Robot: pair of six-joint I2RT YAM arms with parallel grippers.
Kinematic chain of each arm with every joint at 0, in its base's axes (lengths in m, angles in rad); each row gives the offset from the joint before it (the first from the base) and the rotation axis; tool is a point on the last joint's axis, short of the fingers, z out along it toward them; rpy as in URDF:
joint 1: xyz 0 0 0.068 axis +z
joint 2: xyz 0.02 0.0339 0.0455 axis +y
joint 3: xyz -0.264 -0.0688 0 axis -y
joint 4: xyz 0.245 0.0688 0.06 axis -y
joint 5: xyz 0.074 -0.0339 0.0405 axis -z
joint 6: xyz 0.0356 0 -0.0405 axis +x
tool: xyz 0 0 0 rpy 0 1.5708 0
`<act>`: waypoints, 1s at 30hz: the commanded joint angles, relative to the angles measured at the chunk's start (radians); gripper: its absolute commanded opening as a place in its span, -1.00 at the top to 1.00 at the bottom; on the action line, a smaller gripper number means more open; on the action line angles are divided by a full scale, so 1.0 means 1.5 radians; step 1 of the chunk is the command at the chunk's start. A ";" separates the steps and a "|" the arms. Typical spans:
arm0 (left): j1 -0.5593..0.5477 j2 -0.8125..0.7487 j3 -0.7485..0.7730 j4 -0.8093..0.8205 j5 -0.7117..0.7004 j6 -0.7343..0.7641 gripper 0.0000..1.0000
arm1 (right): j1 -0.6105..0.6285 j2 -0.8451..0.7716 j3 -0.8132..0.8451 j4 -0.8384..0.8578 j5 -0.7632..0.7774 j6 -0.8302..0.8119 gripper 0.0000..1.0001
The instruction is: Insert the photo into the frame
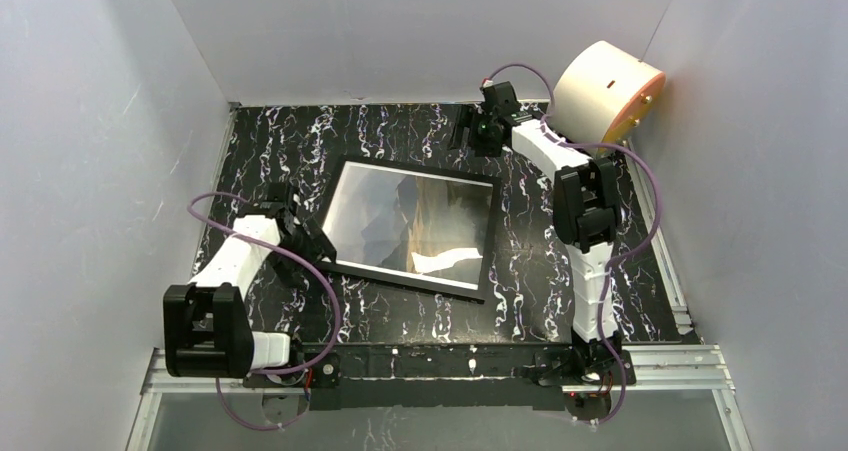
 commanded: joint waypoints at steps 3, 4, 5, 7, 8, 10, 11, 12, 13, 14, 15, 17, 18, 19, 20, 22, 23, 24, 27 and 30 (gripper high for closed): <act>-0.025 0.021 -0.051 0.076 0.045 -0.029 -0.54 | -0.014 0.055 0.068 0.003 -0.080 -0.041 -0.78; -0.027 0.032 -0.054 0.094 0.054 -0.028 -0.54 | -0.014 0.061 0.071 0.000 -0.095 -0.046 -0.78; -0.028 0.041 -0.057 0.109 0.060 -0.026 -0.53 | -0.014 0.066 0.072 -0.002 -0.109 -0.051 -0.78; -0.029 0.058 -0.059 0.139 0.076 -0.019 -0.52 | -0.014 0.073 0.072 -0.007 -0.133 -0.058 -0.79; -0.029 0.063 -0.058 0.150 0.081 -0.018 -0.51 | -0.014 0.076 0.071 -0.012 -0.143 -0.063 -0.79; -0.029 0.069 -0.053 0.170 0.093 -0.014 -0.51 | -0.015 0.079 0.068 -0.021 -0.163 -0.073 -0.79; -0.029 0.072 -0.049 0.180 0.101 -0.011 -0.51 | -0.015 0.080 0.067 -0.027 -0.175 -0.079 -0.79; -0.029 0.077 -0.044 0.188 0.109 -0.010 -0.50 | -0.015 0.081 0.065 -0.034 -0.188 -0.086 -0.79; -0.029 0.084 -0.039 0.198 0.117 -0.009 -0.50 | -0.015 0.081 0.062 -0.039 -0.200 -0.093 -0.79; -0.029 0.091 -0.033 0.209 0.128 -0.008 -0.50 | -0.015 0.078 0.057 -0.043 -0.217 -0.098 -0.78; -0.029 0.099 -0.027 0.218 0.133 -0.008 -0.50 | -0.015 0.077 0.055 -0.047 -0.226 -0.101 -0.78; -0.029 0.118 -0.014 0.233 0.150 -0.009 -0.50 | -0.015 0.071 0.044 -0.052 -0.249 -0.107 -0.78; -0.029 0.130 -0.006 0.236 0.156 -0.008 -0.49 | -0.015 0.067 0.036 -0.053 -0.262 -0.109 -0.78; -0.029 0.143 0.007 0.240 0.161 -0.007 -0.49 | -0.015 0.061 0.026 -0.054 -0.274 -0.112 -0.78; -0.029 0.156 0.017 0.245 0.168 -0.007 -0.49 | -0.015 0.059 0.018 -0.056 -0.279 -0.115 -0.78; -0.029 0.178 0.037 0.251 0.177 -0.008 -0.48 | -0.015 0.052 0.007 -0.064 -0.288 -0.122 -0.77; -0.029 0.186 0.048 0.253 0.179 -0.007 -0.48 | -0.015 0.048 0.000 -0.068 -0.289 -0.128 -0.77; -0.029 0.195 0.059 0.253 0.179 -0.006 -0.48 | -0.015 0.044 -0.007 -0.072 -0.287 -0.131 -0.77; -0.029 0.215 0.084 0.254 0.182 -0.004 -0.48 | -0.015 0.026 -0.034 -0.074 -0.282 -0.140 -0.77; -0.029 0.243 0.117 0.261 0.189 -0.004 -0.48 | -0.015 0.005 -0.064 -0.080 -0.288 -0.145 -0.77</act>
